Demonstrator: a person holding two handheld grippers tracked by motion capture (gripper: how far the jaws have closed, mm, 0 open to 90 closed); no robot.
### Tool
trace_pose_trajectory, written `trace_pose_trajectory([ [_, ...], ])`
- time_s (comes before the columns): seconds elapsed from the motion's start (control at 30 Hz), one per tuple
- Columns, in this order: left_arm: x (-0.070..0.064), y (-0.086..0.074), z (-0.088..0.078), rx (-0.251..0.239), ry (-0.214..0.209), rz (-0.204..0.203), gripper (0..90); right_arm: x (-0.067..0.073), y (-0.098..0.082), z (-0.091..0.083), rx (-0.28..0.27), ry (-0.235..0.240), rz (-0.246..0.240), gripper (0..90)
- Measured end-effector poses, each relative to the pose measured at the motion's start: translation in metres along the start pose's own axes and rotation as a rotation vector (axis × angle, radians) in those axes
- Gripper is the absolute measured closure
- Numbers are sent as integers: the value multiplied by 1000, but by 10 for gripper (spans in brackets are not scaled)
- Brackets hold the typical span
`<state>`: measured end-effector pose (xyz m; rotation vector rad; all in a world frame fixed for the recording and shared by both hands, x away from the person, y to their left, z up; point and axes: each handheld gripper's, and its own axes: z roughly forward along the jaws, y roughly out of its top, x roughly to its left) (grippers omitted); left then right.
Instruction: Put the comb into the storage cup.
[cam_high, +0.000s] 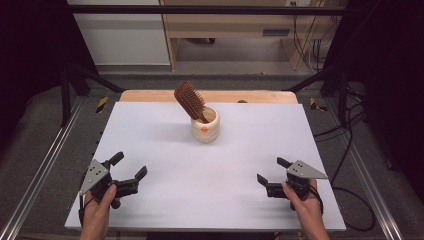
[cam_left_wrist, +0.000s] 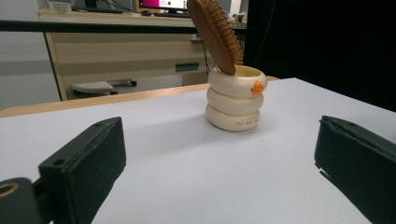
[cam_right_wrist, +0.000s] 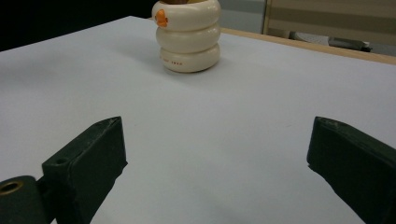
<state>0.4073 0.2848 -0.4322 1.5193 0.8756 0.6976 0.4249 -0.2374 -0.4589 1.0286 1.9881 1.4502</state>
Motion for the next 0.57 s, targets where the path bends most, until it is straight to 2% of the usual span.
trace_pose_trajectory([
  [0.17,-2,-3,-3,-6,4,23,20,-3,0,-3,-8,-7,11,49],
  [0.37,0,-6,-7,-26,25,5,21,-11,-2,-7,-11,-36,23,48],
  [0.57,4,-10,-9,-23,44,-7,22,-17,-5,-6,23,-82,46,49],
])
